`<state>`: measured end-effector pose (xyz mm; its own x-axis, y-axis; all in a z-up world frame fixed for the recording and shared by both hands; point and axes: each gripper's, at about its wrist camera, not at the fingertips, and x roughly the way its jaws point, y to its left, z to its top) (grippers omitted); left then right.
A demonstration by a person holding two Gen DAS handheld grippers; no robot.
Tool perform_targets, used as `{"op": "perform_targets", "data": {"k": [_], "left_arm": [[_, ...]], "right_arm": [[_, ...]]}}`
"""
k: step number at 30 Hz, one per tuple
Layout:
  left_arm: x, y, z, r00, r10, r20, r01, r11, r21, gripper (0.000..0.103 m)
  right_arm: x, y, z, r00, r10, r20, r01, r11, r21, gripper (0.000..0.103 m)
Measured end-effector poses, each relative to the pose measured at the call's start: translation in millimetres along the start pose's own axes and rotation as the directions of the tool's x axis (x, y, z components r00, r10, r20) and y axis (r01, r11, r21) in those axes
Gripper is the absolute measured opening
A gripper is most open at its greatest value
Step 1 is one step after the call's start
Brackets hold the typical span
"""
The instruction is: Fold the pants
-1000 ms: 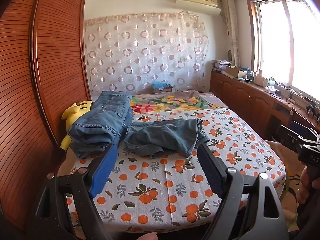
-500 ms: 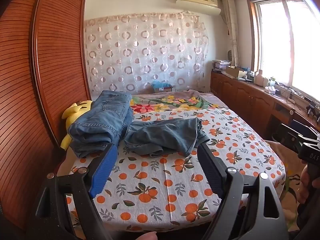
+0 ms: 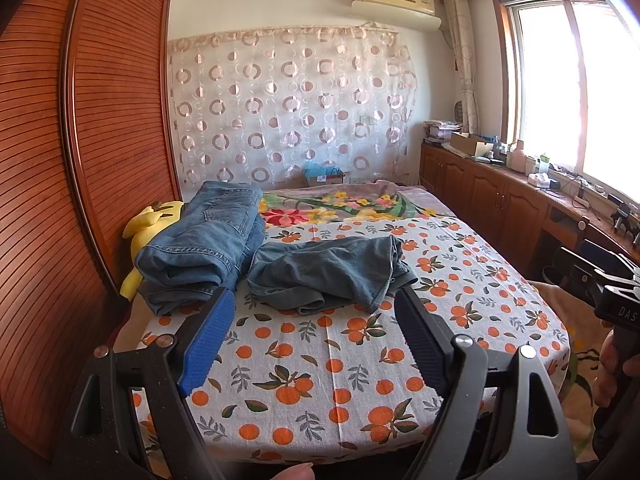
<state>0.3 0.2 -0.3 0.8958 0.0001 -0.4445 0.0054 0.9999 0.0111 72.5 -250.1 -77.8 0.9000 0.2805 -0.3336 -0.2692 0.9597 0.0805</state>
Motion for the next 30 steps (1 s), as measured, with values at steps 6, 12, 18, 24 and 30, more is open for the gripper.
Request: {"op": "perform_targets", "data": {"k": [6, 12, 18, 24, 30], "left_arm": [[-3.9, 0.4, -2.6, 1.000, 0.000, 0.001, 0.000, 1.000, -0.001, 0.082], [-3.2, 0.1, -2.2, 1.000, 0.001, 0.002, -0.001, 1.000, -0.001, 0.082], [-2.9, -1.5, -4.6, 1.000, -0.001, 0.003, 0.001, 1.000, -0.001, 0.083], [-2.6, -3.3, -4.2, 1.000, -0.001, 0.004, 0.001, 1.000, -0.001, 0.083], [-2.5, -3.6, -4.6, 1.000, -0.003, 0.005, 0.003, 1.000, -0.001, 0.082]], "right_arm": [[-0.9, 1.4, 0.0, 1.000, -0.002, 0.001, 0.002, 1.000, -0.001, 0.103], [-1.0, 2.1, -0.1, 1.000, -0.004, 0.001, 0.004, 1.000, -0.001, 0.103], [-1.0, 1.6, -0.2, 1.000, -0.004, 0.002, 0.004, 1.000, -0.001, 0.103], [-1.0, 1.9, -0.1, 1.000, -0.003, 0.000, 0.003, 1.000, -0.002, 0.103], [-1.6, 2.1, -0.1, 1.000, -0.004, 0.002, 0.004, 1.000, -0.001, 0.103]]}}
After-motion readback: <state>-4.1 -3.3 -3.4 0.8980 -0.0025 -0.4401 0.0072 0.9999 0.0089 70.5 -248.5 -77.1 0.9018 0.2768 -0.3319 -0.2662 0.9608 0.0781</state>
